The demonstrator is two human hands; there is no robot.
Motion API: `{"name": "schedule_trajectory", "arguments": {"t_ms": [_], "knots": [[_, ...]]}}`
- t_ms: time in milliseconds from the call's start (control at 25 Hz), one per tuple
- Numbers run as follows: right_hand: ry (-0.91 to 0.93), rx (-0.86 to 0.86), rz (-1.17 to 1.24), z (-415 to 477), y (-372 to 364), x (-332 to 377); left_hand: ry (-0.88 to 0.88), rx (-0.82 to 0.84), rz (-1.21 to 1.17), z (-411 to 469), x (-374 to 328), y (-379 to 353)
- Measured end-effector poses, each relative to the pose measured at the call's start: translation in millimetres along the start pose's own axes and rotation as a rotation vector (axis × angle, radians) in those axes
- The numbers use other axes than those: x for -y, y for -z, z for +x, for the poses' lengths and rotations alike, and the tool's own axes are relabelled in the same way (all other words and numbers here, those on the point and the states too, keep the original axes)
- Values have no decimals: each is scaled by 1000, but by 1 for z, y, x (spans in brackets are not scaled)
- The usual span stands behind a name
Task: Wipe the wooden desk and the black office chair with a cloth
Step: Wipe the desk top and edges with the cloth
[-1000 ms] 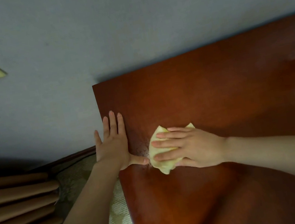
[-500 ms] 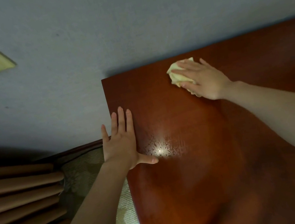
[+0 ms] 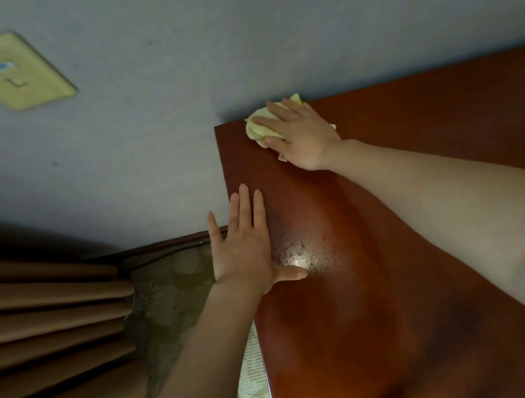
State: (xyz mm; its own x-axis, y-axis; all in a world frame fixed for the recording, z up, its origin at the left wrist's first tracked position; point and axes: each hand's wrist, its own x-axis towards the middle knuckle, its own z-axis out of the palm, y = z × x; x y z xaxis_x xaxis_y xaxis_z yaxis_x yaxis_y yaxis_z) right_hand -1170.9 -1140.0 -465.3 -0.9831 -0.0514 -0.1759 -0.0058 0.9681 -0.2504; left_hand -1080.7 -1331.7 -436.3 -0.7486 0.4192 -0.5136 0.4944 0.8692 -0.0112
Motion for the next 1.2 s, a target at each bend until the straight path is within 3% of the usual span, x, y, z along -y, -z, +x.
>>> {"name": "schedule_trajectory", "arguments": {"t_ms": [200, 440, 600, 880, 1200], "knots": [[167, 16, -18, 32, -5, 43, 58, -62, -27, -37, 16, -27], [225, 21, -59, 15, -11, 51, 161, -69, -52, -51, 36, -30], [405, 50, -63, -40, -21, 57, 170, -80, -30, -59, 39, -16], [566, 141, -91, -152, -43, 63, 147, -41, -66, -80, 18, -20], [687, 186, -140, -267, -55, 40, 109, -143, -351, -92, -15, -59]]}}
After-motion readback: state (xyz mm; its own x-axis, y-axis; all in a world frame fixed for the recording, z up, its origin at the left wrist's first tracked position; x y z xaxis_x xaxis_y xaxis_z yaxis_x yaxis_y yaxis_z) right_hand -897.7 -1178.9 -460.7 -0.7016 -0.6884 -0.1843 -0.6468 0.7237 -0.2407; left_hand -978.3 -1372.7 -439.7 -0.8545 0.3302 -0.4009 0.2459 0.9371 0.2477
